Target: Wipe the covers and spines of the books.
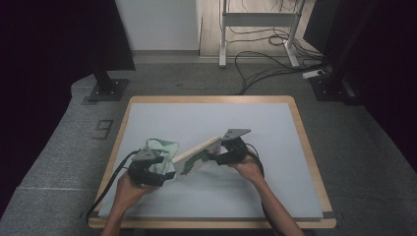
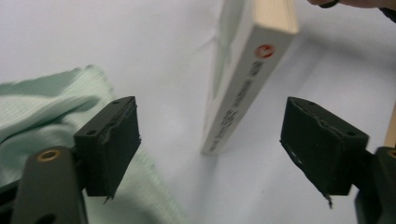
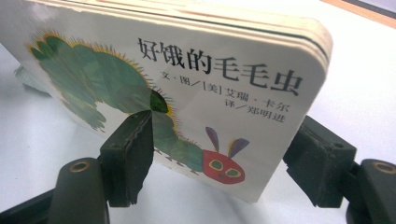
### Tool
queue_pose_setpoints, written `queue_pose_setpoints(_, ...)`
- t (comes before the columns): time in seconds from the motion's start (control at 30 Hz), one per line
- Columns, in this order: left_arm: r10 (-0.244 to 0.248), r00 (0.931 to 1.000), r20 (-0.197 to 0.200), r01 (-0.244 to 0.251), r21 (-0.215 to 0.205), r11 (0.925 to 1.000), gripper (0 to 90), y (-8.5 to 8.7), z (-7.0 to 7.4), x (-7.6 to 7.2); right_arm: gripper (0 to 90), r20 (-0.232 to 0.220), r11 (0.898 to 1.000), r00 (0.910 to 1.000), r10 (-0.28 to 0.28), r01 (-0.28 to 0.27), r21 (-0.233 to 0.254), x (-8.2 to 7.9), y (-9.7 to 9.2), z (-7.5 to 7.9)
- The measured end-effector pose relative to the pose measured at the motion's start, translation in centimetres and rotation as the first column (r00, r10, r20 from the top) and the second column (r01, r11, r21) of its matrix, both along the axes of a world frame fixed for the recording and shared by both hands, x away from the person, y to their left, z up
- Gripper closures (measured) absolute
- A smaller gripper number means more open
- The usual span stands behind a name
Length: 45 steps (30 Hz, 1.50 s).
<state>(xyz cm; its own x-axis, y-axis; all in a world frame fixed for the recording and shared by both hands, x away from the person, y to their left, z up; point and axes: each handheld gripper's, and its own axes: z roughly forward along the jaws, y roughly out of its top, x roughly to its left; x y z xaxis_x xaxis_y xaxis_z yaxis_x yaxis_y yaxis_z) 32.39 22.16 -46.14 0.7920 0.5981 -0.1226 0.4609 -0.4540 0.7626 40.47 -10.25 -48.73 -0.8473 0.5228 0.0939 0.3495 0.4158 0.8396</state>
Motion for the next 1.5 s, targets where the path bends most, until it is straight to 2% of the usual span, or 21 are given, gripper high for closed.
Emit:
queue_pose_setpoints(0.13, 0.004, 0.9999, 0.011, -0.005, 0.037, 0.9993, 32.8, -1.0, -0.1, 0.4, 27.2, 0.000, 1.000, 1.0000, 0.000, 0.000, 0.000, 0.0, 0.0, 0.0)
queue_pose_setpoints(0.23, -0.007, 1.0000, 0.007, 0.007, 0.016, 0.9998, 42.5, -1.4, -0.2, 0.5, 27.6, -0.003, 1.000, 1.0000, -0.001, 0.001, 0.006, 0.0, -0.1, 0.0)
queue_pose_setpoints(0.37, -0.024, 0.9997, 0.000, 0.024, 0.014, 0.9996, 58.2, -1.4, -0.5, 0.7, 29.6, -0.005, 1.000, 1.0000, -0.004, 0.004, 0.018, 0.1, -0.2, -0.1)
queue_pose_setpoints(0.47, -0.040, 0.9992, -0.005, 0.040, -0.019, 0.9990, 70.2, -1.5, -0.5, 0.9, 34.2, -0.004, 1.000, 0.9999, -0.010, 0.010, 0.022, 0.1, -0.4, -0.1)
queue_pose_setpoints(0.63, -0.044, 0.9986, 0.029, 0.045, -0.008, 0.9990, 72.9, -1.4, -0.5, 1.2, 41.0, -0.005, 0.999, 0.9998, -0.017, 0.017, 0.045, 0.1, -0.9, -0.2)
queue_pose_setpoints(0.8, -0.063, 0.9978, 0.022, 0.063, -0.010, 0.9980, 73.0, -1.4, -0.2, 2.0, 43.7, -0.006, 0.998, 0.9995, -0.032, 0.032, 0.048, 0.2, -1.2, -0.2)
queue_pose_setpoints(0.9, -0.080, 0.9963, 0.030, 0.080, 0.007, 0.9968, 73.1, -2.1, 0.2, 2.6, 43.6, -0.003, 0.998, 0.9988, -0.049, 0.049, 0.047, 0.3, -1.7, -0.1)
queue_pose_setpoints(1.03, -0.109, 0.9934, 0.035, 0.109, 0.010, 0.9940, 73.1, -3.3, 0.5, 3.8, 43.4, 0.000, 0.994, 0.9965, -0.084, 0.084, 0.064, 0.4, -3.0, 0.0)
queue_pose_setpoints(1.17, -0.129, 0.9911, 0.033, 0.129, 0.009, 0.9916, 72.8, -4.4, 0.5, 5.1, 43.3, 0.007, 0.991, 0.9932, -0.117, 0.116, 0.060, 0.6, -4.2, 0.1)
queue_pose_setpoints(1.37, -0.122, 0.9917, 0.040, 0.121, 0.040, 0.9919, 69.9, -5.3, -0.2, 6.6, 44.3, 0.005, 0.985, 0.9865, -0.164, 0.163, 0.062, 0.8, -5.4, -0.1)
queue_pose_setpoints(1.5, -0.112, 0.9926, 0.047, 0.110, 0.042, 0.9931, 68.7, -5.4, -0.3, 6.5, 47.0, 0.004, 0.983, 0.9854, -0.170, 0.170, 0.072, 0.6, -5.7, -0.3)
